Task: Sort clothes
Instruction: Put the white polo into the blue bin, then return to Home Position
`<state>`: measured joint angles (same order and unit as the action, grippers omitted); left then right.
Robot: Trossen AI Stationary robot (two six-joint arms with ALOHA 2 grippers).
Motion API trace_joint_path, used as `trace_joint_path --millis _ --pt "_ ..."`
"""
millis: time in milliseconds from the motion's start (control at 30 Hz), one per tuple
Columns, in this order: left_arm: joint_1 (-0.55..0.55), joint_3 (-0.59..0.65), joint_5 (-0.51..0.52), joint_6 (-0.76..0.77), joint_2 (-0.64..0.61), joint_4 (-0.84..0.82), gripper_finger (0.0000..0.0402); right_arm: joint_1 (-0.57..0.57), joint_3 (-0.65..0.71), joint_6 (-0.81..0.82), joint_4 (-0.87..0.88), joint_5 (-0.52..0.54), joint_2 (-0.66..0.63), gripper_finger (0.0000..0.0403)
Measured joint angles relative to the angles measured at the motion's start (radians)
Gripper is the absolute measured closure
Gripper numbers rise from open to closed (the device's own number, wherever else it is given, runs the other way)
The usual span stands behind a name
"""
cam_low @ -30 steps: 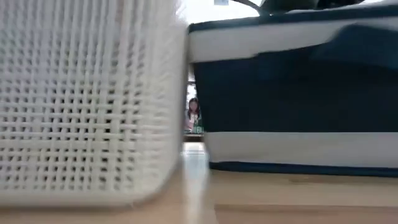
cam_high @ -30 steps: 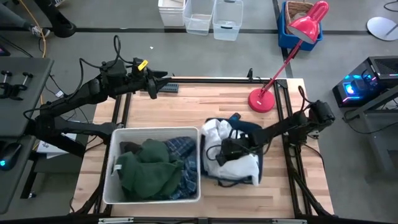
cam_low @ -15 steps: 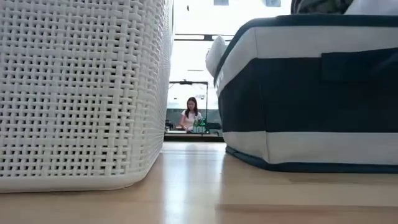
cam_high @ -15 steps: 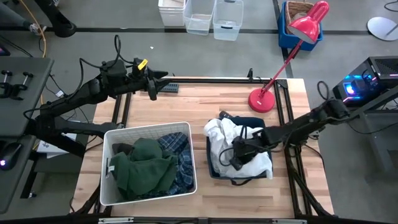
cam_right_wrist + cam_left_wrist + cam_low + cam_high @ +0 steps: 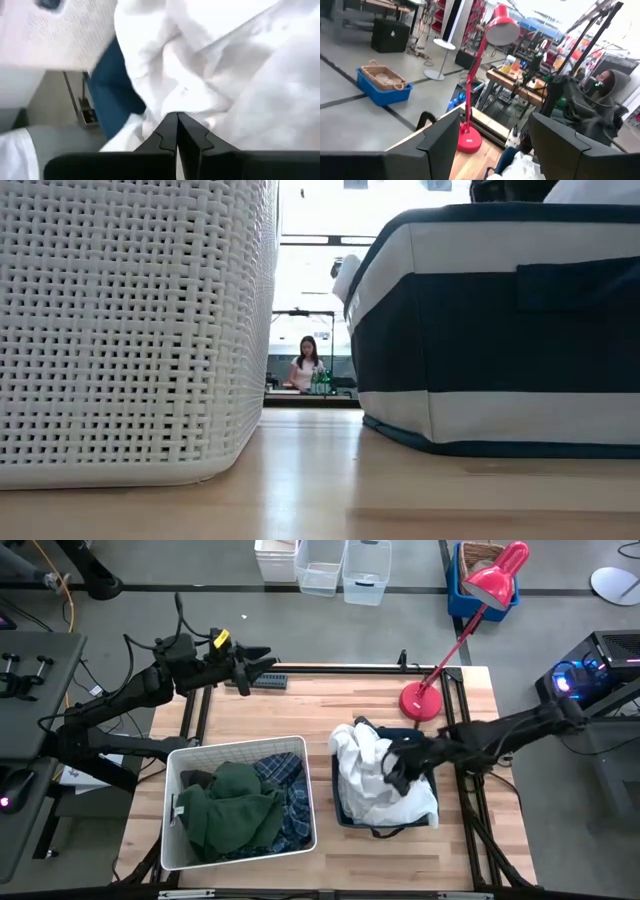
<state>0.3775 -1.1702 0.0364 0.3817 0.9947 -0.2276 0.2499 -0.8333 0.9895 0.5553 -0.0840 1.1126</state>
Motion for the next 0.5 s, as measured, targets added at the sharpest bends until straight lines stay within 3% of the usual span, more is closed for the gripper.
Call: trace_joint_path --millis 367,433,500 --pt "-0.016 0.008 0.013 -0.017 0.027 0.056 0.0174 -0.148 -0.002 -0.158 0.079 -0.082 -0.205 0.0403" --pt "-0.046 0.072 0.014 -0.057 0.043 0.229 0.0174 -0.193 -0.002 -0.220 0.033 -0.063 -0.211 0.0403" --pt "-0.068 0.188 -0.023 -0.036 0.080 0.553 0.0174 -0.259 -0.002 -0.270 -0.033 -0.057 -0.207 0.0403"
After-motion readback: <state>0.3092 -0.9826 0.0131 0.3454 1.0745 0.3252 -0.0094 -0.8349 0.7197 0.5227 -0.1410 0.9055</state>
